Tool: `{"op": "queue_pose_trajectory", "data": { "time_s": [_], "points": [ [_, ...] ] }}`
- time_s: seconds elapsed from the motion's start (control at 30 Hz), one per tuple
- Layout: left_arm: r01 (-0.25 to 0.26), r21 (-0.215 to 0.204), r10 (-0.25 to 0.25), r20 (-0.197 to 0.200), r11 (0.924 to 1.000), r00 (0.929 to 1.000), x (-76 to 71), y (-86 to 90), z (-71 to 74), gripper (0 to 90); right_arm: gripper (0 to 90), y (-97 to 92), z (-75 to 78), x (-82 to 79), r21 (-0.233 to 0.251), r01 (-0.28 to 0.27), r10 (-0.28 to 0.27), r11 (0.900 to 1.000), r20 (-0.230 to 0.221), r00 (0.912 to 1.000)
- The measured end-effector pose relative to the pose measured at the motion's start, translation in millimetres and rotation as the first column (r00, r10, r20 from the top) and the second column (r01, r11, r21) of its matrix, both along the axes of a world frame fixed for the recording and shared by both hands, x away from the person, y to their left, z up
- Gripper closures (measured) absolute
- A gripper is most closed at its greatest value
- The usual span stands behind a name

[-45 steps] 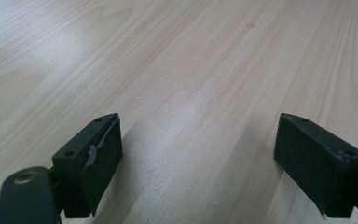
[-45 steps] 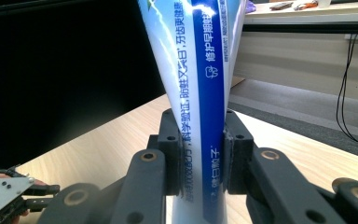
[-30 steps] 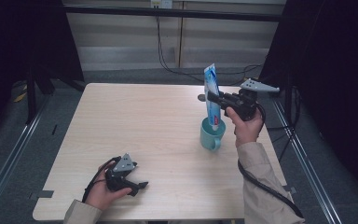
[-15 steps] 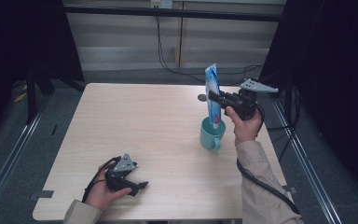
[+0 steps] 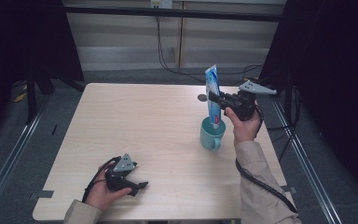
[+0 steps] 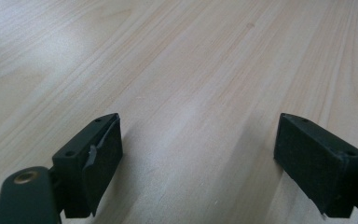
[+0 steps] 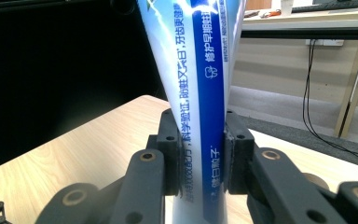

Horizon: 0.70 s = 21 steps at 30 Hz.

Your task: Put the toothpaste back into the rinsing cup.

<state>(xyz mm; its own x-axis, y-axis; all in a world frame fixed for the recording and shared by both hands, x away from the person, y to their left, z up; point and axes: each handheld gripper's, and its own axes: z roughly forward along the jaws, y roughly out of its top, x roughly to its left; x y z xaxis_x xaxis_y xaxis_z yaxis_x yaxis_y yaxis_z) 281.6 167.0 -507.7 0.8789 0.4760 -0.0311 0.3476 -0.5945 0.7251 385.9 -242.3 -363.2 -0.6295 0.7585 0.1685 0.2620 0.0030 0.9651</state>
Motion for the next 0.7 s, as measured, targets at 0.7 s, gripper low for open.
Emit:
{"op": "queue_pose_trajectory", "data": {
  "time_s": [0.7],
  "points": [
    [0.000,-0.002,0.000,0.001,1.0000,1.0000,0.0,0.0,-0.1,15.1,72.8,0.8,-20.7,-0.9,-0.007,-0.002,0.002,1.0000,-0.021,0.9998]
  ]
}}
